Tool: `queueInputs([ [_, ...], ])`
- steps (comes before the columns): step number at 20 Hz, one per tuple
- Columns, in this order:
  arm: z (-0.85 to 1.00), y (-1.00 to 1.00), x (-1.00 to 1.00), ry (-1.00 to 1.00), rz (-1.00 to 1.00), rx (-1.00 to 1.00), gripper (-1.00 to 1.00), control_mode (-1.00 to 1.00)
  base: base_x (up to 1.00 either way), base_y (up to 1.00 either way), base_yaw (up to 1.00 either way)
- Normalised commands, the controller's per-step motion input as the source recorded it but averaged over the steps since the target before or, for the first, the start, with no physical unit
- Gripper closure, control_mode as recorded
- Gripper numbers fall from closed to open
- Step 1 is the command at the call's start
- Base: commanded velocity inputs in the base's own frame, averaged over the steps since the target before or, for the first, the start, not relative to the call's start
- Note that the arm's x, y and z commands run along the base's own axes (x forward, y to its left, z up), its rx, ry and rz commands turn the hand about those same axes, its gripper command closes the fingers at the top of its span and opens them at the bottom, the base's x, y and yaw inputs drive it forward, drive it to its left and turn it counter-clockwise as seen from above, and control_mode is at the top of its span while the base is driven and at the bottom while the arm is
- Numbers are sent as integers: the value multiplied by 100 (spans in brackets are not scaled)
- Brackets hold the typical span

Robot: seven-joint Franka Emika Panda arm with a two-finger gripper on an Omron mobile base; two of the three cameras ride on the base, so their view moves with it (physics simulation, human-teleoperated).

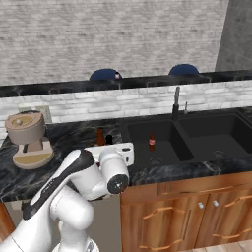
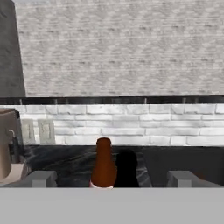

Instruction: Place the large bottle from the dining counter next to the other large bottle outside the sink, and place the small bottle from the dining counter next to the other small bottle inside the sink.

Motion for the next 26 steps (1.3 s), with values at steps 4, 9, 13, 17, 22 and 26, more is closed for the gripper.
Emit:
queueInputs([
  [4, 49, -5, -28, 5, -15, 6, -100, -100, 0, 0, 0],
  [9, 39, 2, -38, 11, -10, 3, -100, -100, 0, 0, 0],
  [13, 21, 4, -59, 11, -6, 0, -100, -100, 0, 0, 0],
  [17, 22, 15, -62, 5, -5, -1, -100, -100, 0, 0, 0],
  [22, 37, 31, -46, -3, -6, -4, -100, -100, 0, 0, 0],
  [26, 40, 41, -37, -5, -7, -6, -100, -100, 0, 0, 0],
])
